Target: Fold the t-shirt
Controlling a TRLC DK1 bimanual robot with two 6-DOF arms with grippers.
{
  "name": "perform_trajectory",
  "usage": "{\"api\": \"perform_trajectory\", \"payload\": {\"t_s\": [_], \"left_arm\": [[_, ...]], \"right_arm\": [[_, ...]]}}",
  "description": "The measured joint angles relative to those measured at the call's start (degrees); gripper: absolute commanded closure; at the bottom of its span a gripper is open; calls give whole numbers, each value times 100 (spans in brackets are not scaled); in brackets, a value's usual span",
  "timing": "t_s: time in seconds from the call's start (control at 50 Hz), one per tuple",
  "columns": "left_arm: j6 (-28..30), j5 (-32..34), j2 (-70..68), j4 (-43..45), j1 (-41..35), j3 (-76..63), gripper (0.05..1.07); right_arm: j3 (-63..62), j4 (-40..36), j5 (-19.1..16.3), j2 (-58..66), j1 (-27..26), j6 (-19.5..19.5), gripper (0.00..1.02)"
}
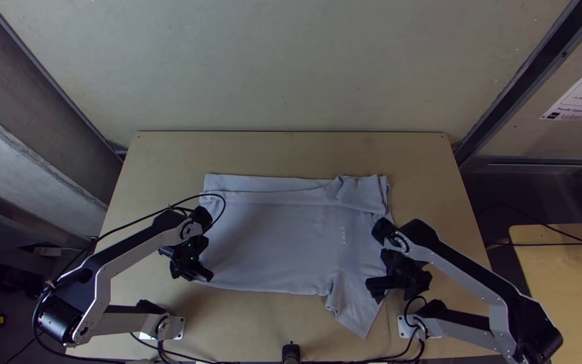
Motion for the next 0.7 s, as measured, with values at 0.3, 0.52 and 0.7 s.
{"api": "perform_trajectory", "payload": {"t_s": [0.3,0.52,0.7], "left_arm": [[-33,20,-35,96,0,31,104],[-33,22,-92,98,22,31,104],[-31,22,-140,101,94,35,104]], "right_arm": [[-74,457,-332,721,192,61,10],[-74,713,-431,1438,378,74,23],[-59,887,-431,1705,437,116,31]]}}
